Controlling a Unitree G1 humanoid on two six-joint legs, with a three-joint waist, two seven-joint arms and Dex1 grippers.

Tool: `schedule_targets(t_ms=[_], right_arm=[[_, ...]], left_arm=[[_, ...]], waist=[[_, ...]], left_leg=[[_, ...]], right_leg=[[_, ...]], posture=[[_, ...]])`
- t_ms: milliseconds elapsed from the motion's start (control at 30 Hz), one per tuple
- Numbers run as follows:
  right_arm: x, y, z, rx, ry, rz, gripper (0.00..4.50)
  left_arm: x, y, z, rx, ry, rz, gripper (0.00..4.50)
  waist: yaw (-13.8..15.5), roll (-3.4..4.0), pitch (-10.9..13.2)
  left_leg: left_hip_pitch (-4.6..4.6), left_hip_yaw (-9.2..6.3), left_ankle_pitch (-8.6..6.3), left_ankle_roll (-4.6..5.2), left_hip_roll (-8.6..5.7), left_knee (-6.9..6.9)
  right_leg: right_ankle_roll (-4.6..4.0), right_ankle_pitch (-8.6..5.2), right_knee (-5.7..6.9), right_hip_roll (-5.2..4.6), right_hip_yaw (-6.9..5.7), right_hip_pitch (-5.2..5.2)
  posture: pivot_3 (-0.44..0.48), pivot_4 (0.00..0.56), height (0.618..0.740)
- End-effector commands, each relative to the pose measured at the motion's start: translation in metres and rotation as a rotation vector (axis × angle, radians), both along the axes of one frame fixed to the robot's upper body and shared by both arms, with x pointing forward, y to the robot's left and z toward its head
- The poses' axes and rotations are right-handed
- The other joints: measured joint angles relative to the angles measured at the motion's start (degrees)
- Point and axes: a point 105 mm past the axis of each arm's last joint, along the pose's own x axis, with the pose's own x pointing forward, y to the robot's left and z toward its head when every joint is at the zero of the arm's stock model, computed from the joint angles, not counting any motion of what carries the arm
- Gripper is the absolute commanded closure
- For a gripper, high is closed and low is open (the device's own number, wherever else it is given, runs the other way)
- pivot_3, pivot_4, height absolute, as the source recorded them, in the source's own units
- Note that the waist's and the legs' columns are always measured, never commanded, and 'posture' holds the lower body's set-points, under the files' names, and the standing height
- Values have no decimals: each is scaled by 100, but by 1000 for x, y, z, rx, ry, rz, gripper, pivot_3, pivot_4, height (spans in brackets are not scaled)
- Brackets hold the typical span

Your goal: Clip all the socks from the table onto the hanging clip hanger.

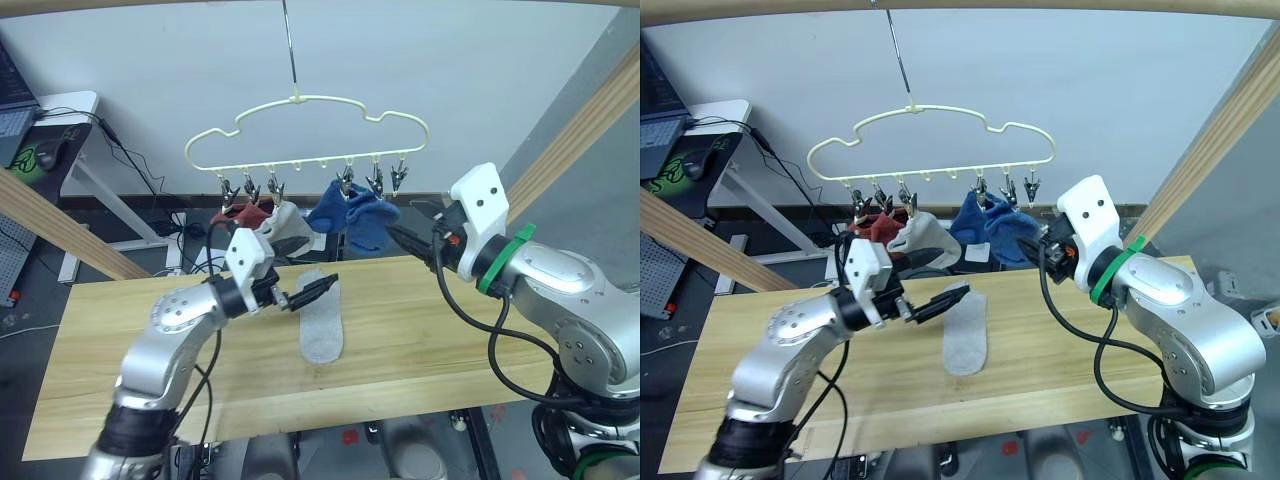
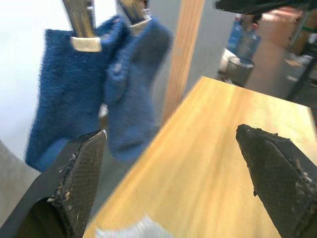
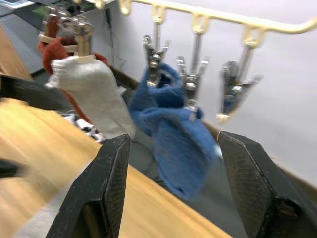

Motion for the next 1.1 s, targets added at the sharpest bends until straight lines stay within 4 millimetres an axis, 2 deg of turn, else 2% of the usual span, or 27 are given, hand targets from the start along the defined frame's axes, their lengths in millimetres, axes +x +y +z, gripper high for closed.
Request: schedule_targets(t_ms=[33, 233, 700, 833, 1100], right_arm=[[-2, -5, 14, 3, -124, -28, 1572], [15, -13, 8, 28, -120, -114, 1572], [27, -5, 5, 84, -130, -159, 1572], [30, -1, 4, 114, -119, -179, 1572], [38, 5, -1, 167, -82, -213, 1572]], left_arm=[[-21, -1, 15, 6, -13, -66, 42], [-30, -4, 31, 3, -14, -105, 42], [-7, -13, 63, -73, -78, -90, 42], [-1, -21, 72, -97, -92, -98, 42], [3, -28, 73, -108, -92, -105, 42]], waist=[[8, 2, -45], [16, -9, -158], [18, -16, -363], [14, -21, -372], [6, -21, -372]], left_leg=[[0, 0, 0, 0, 0, 0], [6, 2, 2, -1, -2, 7], [11, 7, 4, 4, 0, 57], [27, 7, 5, 6, -1, 59], [81, 7, 5, 8, 0, 57]], right_leg=[[0, 0, 1, 0, 0, 0], [2, 10, 0, 3, 2, 7], [5, 23, 11, 14, 1, 34], [5, 24, 24, 16, 7, 42], [15, 17, 32, 22, 16, 82]], posture=[[-190, 214, 735], [-161, 187, 735], [-165, 171, 735], [-171, 174, 735], [-174, 180, 735]])
